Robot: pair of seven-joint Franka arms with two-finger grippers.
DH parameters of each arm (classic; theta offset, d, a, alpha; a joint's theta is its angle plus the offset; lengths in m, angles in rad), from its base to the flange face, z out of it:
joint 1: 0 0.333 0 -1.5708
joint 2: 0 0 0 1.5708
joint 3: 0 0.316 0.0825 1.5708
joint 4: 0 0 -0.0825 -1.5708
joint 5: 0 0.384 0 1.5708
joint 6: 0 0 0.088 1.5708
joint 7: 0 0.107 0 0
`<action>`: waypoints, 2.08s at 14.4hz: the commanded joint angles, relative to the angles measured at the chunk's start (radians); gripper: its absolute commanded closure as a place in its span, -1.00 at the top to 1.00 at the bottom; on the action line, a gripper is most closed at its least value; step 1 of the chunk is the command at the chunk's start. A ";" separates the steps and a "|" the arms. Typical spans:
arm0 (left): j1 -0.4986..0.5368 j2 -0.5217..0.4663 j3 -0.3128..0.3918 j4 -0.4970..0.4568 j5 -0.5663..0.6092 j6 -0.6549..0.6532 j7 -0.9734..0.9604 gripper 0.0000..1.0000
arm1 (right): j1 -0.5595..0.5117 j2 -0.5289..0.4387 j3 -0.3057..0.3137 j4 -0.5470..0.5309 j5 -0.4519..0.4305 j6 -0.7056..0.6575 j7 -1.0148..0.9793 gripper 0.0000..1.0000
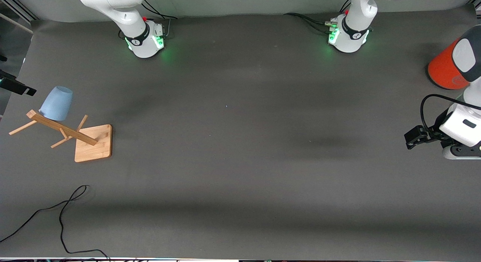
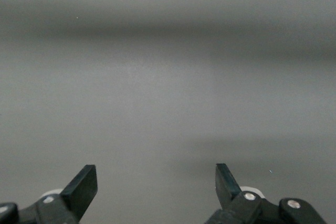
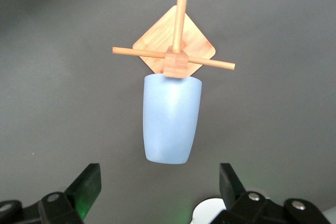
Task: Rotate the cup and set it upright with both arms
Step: 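Close the right gripper on the light blue cup on the wooden stand, then slide the blue cup off the stand peg with the right gripper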
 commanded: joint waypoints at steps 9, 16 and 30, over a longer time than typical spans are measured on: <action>-0.006 0.008 0.003 0.022 0.007 -0.018 -0.015 1.00 | 0.011 -0.019 -0.037 -0.319 0.001 0.349 0.031 1.00; -0.006 0.008 0.003 0.022 0.007 -0.018 -0.015 1.00 | 0.011 -0.014 -0.039 -0.350 0.006 0.372 0.032 1.00; -0.006 0.008 0.003 0.022 0.005 -0.018 -0.014 1.00 | 0.035 -0.137 -0.008 -0.339 0.023 0.229 0.130 -0.36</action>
